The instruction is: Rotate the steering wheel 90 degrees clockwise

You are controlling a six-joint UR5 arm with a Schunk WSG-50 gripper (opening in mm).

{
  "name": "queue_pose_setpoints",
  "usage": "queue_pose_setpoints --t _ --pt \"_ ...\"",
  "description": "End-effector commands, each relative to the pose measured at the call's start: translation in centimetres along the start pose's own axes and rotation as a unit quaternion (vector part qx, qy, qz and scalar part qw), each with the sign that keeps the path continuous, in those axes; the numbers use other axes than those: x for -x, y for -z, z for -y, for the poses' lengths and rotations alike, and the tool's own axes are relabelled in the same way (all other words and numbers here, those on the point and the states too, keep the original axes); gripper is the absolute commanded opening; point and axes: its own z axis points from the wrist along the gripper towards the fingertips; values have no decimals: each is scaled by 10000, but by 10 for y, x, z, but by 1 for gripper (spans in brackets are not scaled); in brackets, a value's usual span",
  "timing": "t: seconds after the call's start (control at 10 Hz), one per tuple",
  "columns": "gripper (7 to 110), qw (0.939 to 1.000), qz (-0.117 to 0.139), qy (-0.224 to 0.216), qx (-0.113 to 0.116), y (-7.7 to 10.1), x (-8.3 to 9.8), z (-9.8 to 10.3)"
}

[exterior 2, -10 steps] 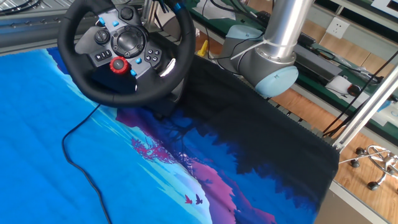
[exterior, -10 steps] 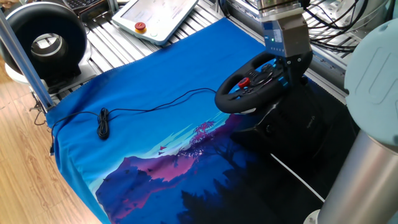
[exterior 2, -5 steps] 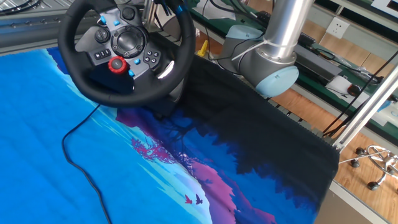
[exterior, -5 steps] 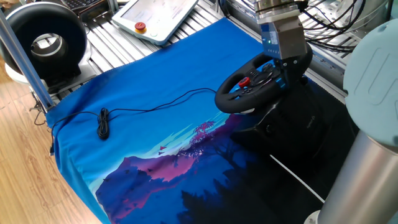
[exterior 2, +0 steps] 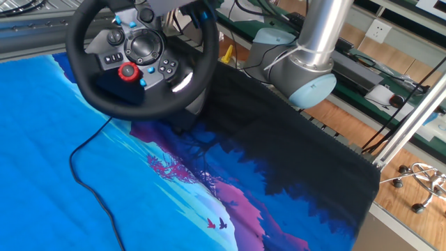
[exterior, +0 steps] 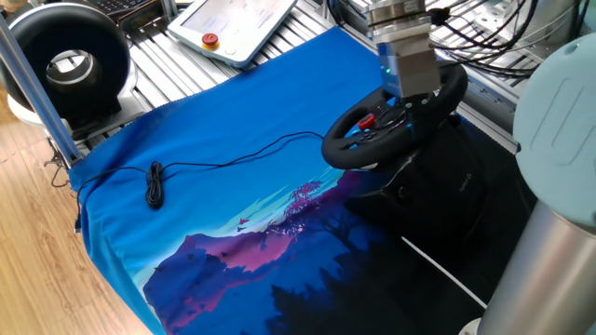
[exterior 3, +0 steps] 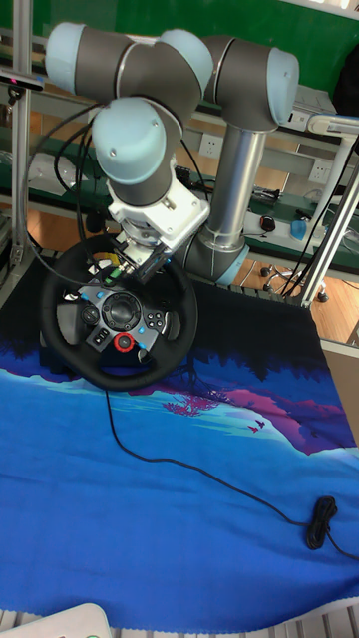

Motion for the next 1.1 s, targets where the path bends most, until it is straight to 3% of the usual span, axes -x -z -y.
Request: queue_pose_setpoints --t 0.0,0.4,1.0 --pt "7 9999 95 -123 -39 -3 21 -2" --pt "7 9994 161 -287 -128 -11 41 4" --pt "7 9990 248 -334 -179 -10 61 21"
